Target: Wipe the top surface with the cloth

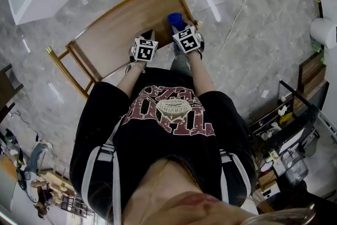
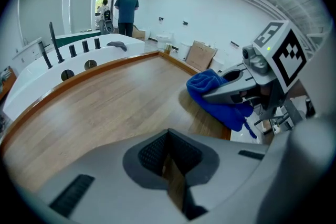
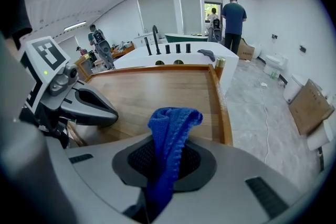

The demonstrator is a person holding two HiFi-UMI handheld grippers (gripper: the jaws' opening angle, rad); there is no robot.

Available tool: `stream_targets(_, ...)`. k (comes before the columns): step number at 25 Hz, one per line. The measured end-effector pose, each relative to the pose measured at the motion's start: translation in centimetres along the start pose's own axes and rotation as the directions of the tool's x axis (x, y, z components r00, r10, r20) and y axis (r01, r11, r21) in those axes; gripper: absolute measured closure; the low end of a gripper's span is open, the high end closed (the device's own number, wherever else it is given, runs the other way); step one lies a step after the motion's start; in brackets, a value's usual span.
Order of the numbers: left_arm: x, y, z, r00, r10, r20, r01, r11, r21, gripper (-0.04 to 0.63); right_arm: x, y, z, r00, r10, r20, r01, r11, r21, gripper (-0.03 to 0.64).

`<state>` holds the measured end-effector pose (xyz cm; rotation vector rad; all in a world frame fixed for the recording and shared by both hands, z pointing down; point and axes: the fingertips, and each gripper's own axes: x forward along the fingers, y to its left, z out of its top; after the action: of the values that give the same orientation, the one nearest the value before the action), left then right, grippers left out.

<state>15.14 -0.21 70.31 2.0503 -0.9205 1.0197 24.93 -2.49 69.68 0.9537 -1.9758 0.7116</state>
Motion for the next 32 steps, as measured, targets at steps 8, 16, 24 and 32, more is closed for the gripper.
stream_targets(8, -0.5, 0.2, 0.9, 0.999, 0.018, 0.045, -0.015, 0.997, -0.077, 0.548, -1.4, -2.5, -1.1, 0.997, -0.077, -0.017, 0.077, 0.997, -0.015, 0.561)
stream_targets(16, -2.8, 3.3, 0.4, 0.99, 0.105, 0.097, -0.086, 0.979, -0.185, 0.548, -1.6, -3.2, -1.4, 0.989, -0.142, -0.04, 0.142, 0.99, -0.005, 0.561)
stream_targets(24, -5.5, 5.4, 0.1, 0.965, 0.179, 0.193, -0.125, 0.957, -0.261, 0.548, -0.2, 2.2, 2.5, 0.999, 0.033, 0.043, -0.028, 0.993, -0.11, 0.561)
stream_targets(32, -7.6, 6.2, -0.6, 0.945, 0.226, 0.237, -0.148, 0.94, -0.306, 0.548, 1.4, 9.0, 6.2, 0.981, 0.179, 0.077, -0.158, 0.963, -0.219, 0.561)
